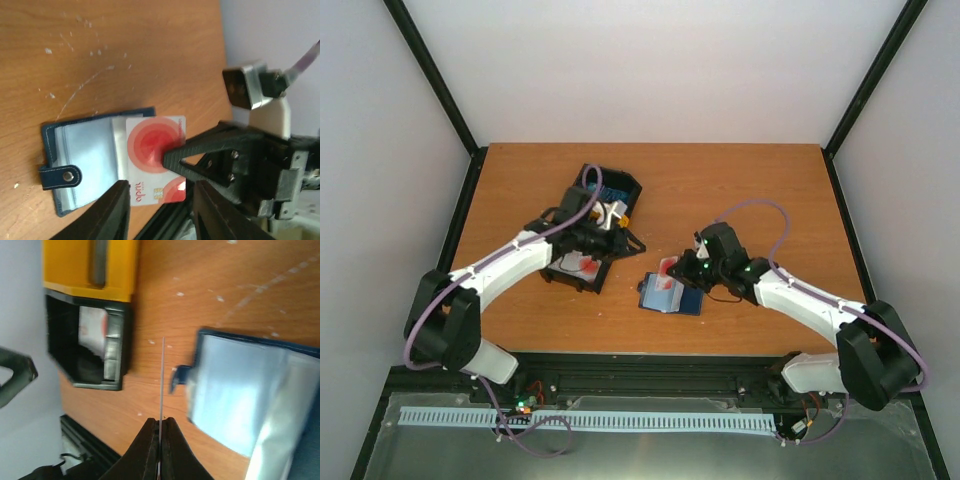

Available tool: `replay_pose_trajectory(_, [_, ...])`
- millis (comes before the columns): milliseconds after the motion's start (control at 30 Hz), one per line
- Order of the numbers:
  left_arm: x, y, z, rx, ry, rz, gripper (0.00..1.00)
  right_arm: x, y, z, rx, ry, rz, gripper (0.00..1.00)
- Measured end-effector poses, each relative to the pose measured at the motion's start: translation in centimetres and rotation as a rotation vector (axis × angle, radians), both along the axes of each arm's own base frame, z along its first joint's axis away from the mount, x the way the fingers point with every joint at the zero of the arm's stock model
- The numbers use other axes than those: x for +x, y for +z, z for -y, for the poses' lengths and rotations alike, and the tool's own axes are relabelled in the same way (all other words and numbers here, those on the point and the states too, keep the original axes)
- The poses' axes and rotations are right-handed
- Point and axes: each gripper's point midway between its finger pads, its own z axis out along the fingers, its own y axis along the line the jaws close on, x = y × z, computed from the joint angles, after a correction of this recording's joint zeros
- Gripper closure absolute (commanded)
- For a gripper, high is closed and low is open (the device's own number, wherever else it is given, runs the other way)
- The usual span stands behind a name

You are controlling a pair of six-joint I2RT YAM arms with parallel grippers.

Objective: Put the credit cards into the card holder
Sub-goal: Insert the credit card into the card holder.

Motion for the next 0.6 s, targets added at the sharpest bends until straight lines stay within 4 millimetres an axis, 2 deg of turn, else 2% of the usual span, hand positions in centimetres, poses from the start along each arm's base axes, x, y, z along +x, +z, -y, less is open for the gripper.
replay_pose_trajectory(100, [-1.9, -3.3, 1.5, 0.046, -0.091, 0.025, 0.71, -0.8, -2.8, 0.7, -0.025, -0.019, -0.026, 0.97])
replay_pose_trajectory(267, [-4.9, -8.3, 1.6, 0.090, -0.181, 0.013, 0.69, -2.7, -7.7, 2.2, -0.071, -0.051, -0.102, 0.97])
replay_pose_trajectory(400, [-5.7, -11.1, 2.5, 0.113, -0.239, 0.012, 0.66, -2.4, -8.1, 2.9, -0.101, -0.082, -0.085, 0.97])
replay_pose_trajectory(600, [-6.5, -12.9, 5.0, 0.158, -0.317, 0.073, 0.65, -2.7, -8.3, 4.3, -0.124, -0.124, -0.042, 0.97])
